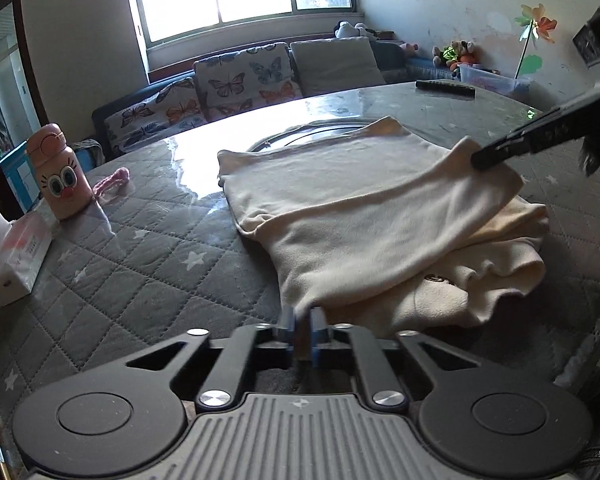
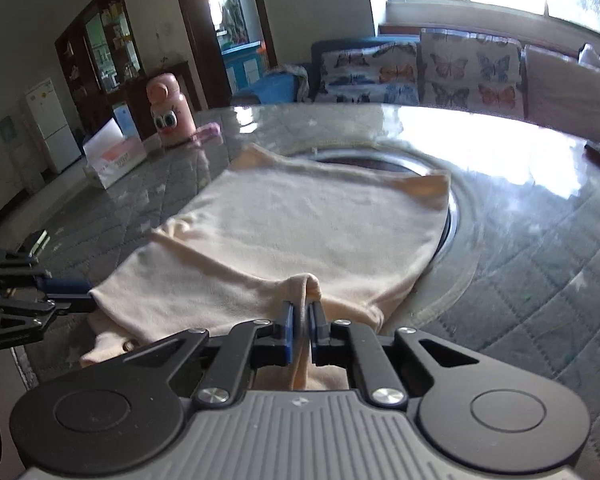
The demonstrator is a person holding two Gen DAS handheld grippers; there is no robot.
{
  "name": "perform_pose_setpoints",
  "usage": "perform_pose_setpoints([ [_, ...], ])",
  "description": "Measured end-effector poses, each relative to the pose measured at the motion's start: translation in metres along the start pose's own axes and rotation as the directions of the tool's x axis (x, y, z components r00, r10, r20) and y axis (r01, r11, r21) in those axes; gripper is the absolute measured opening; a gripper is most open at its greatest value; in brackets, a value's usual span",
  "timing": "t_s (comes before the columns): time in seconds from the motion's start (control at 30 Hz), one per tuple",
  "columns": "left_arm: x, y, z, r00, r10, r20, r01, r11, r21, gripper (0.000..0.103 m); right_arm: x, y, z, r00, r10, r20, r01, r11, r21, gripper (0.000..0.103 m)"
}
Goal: Fold clothes
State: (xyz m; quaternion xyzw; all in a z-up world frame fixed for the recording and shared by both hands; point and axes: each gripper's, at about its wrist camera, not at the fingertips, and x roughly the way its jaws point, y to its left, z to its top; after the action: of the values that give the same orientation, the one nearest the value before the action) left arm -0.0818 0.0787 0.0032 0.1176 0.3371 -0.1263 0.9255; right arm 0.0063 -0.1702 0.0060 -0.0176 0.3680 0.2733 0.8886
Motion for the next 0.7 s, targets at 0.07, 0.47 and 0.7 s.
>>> perform_pose_setpoints([
  [0.07, -0.001, 0.001, -0.001, 1.0, 0.002, -0.003, -0.002, 1.0, 0.001, 0.004, -0.001, 0.001, 0.001, 1.0, -0.013, 0.009, 0.013, 1.0, -0.006, 0.007],
  [0.47, -0.016, 0.024, 0.011, 1.0, 0.01, 0.002, -0.01, 0.999, -0.037, 0.007, -0.006, -0.009, 0.005, 0.999, -0.027, 0.031, 0.028, 0.999, -0.017, 0.013],
  [0.7, 0.003, 0.022, 0.041, 0.999, -0.006, 0.047, 0.009, 0.998, -0.058, 0.007, 0.009, -0.002, 0.01, 1.0, 0.007, 0.03, -0.006, 0.999, -0.045, 0.013],
])
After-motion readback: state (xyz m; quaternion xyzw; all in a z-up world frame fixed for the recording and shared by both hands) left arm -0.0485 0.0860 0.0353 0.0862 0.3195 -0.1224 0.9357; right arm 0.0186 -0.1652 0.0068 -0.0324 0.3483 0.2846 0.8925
